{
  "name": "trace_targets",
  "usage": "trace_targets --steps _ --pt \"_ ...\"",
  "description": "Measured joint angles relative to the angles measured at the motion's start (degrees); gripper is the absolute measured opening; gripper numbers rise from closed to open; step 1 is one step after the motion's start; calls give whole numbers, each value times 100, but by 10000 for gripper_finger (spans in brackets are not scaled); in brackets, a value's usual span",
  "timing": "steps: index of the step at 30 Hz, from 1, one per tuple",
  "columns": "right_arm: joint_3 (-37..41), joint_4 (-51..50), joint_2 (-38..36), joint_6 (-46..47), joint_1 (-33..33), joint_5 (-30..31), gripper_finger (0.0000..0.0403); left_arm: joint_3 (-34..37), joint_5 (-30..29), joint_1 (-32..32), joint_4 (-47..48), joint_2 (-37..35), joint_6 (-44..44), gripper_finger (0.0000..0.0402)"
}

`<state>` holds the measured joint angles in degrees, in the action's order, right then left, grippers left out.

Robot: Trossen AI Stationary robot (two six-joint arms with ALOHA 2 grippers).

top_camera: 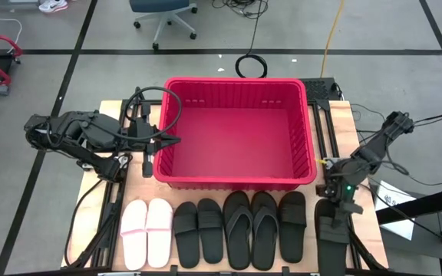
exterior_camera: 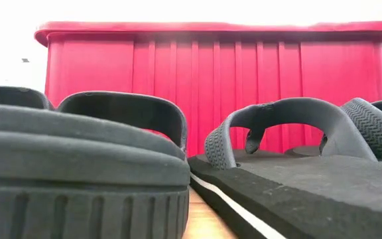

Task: Pick and place slides into bin
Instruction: Put the black slide into the red bin

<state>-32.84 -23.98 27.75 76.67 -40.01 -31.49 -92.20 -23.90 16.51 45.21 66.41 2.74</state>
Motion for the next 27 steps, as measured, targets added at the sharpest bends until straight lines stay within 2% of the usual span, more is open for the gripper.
trace_targets --steps 9,15,23,25,27 --pt "-1163 -586 26 37 4 512 2 0 0 2 2 0 294 5" --pt "-1837 -550 48 -732 7 1314 2 0 0 1 2 0 300 6" --pt "-2833 -809 106 -2380 9 2942 2 0 0 0 2 0 300 9" --pt "-3048 -1021 149 -2673 4 3547 2 0 0 2 2 0 300 9" --pt "-3241 -1140 194 -2795 6 4405 2 0 0 0 2 0 300 4"
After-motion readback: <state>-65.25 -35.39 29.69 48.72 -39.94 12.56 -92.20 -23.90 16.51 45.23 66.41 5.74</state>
